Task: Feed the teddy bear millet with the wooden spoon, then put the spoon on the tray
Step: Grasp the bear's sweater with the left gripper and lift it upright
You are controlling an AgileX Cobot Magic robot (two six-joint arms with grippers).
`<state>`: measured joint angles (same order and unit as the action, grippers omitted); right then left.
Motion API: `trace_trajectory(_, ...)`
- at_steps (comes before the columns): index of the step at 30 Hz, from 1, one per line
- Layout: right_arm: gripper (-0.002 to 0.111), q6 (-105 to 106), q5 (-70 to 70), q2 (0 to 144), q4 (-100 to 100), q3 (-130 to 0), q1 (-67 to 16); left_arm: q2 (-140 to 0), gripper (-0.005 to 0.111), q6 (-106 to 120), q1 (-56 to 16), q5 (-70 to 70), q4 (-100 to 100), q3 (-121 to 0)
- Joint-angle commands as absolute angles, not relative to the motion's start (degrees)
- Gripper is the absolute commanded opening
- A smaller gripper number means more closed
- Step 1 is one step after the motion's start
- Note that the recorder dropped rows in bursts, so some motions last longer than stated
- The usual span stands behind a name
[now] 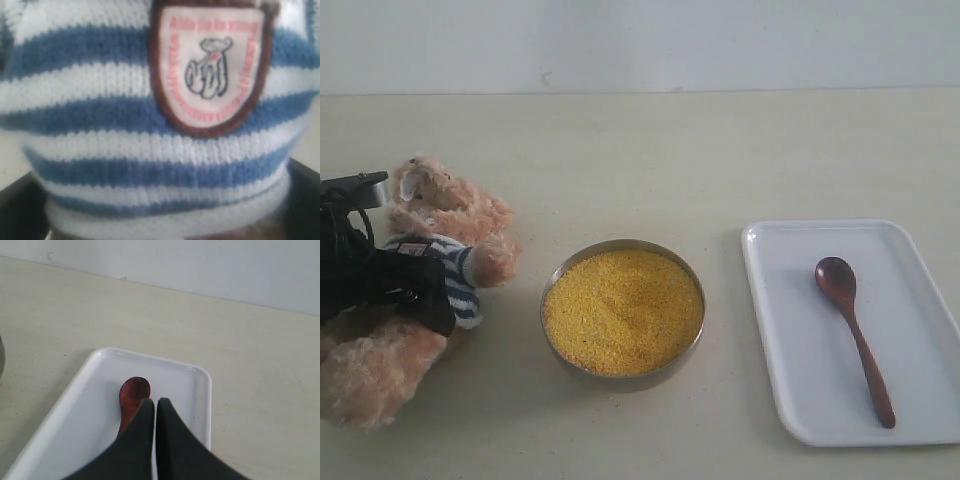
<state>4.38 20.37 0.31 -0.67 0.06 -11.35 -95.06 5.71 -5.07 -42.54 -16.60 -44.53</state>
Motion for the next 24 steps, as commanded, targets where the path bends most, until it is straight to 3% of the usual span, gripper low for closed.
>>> trace_trajectory(1,0.001,4.45,20.03,0.0,-0.77,0.0,-11.02,-95.96,0.091,6.48,-5.32,-42.25,-15.63,-44.66)
trace_trajectory(4,0.001,4.22,20.03,0.0,-0.77,0.0,-11.02,-95.96,0.056,6.48,-5.32,-42.25,-15.1,-44.7)
trace_trajectory(7,0.001,4.22,20.03,0.0,-0.77,0.0,-11.02,-95.44,0.005,7.45,-5.32,-43.97,-15.1,-45.65)
trace_trajectory(18,0.001,4.22,20.03,0.0,-0.77,0.0,-11.02,-87.48,0.004,26.8,-5.43,-51.48,-15.41,-48.59)
trace_trajectory(24,0.001,4.54,20.03,0.0,-0.77,0.0,-11.02,-83.26,0.004,38.34,-9.71,-53.69,-12.15,-47.59)
